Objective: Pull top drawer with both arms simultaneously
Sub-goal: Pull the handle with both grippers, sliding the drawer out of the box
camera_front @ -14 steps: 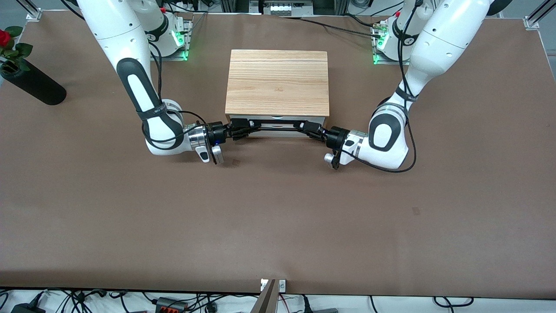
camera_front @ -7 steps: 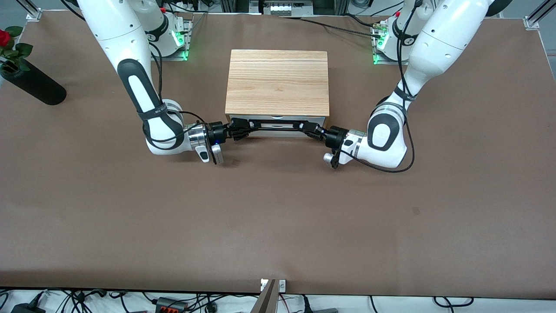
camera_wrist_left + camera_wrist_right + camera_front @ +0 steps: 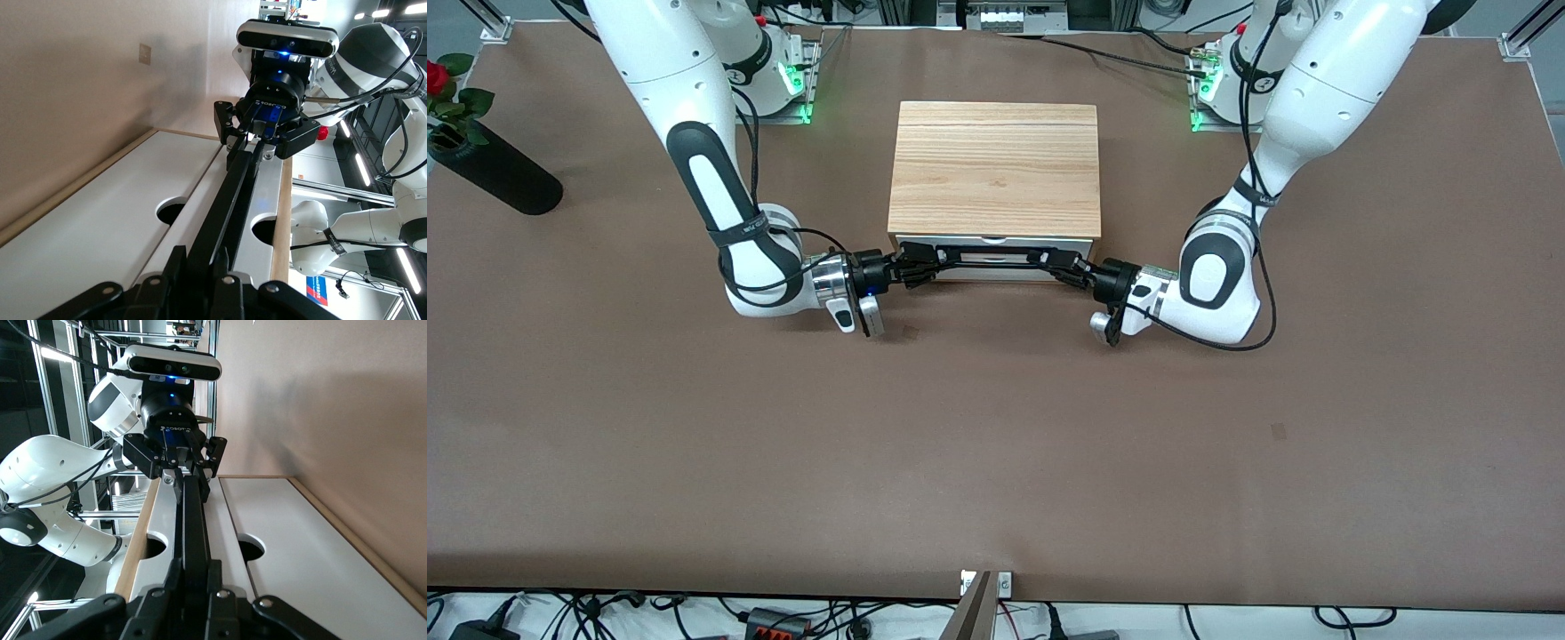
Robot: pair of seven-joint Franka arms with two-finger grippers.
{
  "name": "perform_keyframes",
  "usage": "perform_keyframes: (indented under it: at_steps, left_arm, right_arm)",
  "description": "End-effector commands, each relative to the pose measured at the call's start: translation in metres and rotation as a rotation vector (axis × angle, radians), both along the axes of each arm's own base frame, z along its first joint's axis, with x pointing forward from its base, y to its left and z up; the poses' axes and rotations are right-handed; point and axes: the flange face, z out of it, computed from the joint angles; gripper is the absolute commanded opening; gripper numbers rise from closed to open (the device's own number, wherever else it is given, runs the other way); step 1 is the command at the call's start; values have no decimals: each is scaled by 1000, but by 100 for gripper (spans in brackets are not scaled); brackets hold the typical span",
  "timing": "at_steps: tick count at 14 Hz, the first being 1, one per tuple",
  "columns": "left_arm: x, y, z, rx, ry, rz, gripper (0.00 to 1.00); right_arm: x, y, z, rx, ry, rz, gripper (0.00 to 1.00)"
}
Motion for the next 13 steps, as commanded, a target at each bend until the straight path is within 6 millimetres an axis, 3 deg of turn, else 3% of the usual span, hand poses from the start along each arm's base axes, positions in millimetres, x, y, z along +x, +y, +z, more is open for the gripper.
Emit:
perform_keyframes:
  at_steps: [1, 10, 13]
  left_arm:
    - [26, 5, 9, -42, 8, 69, 18]
    - [74, 16, 22, -68, -70, 116, 17]
    - [87, 19, 26, -71, -82, 131, 17]
  right_arm:
    - [3, 4, 9, 24, -7, -7, 14]
    - [51, 9, -22, 14, -38, -36, 14]
    - [76, 11, -33, -21, -53, -68, 15]
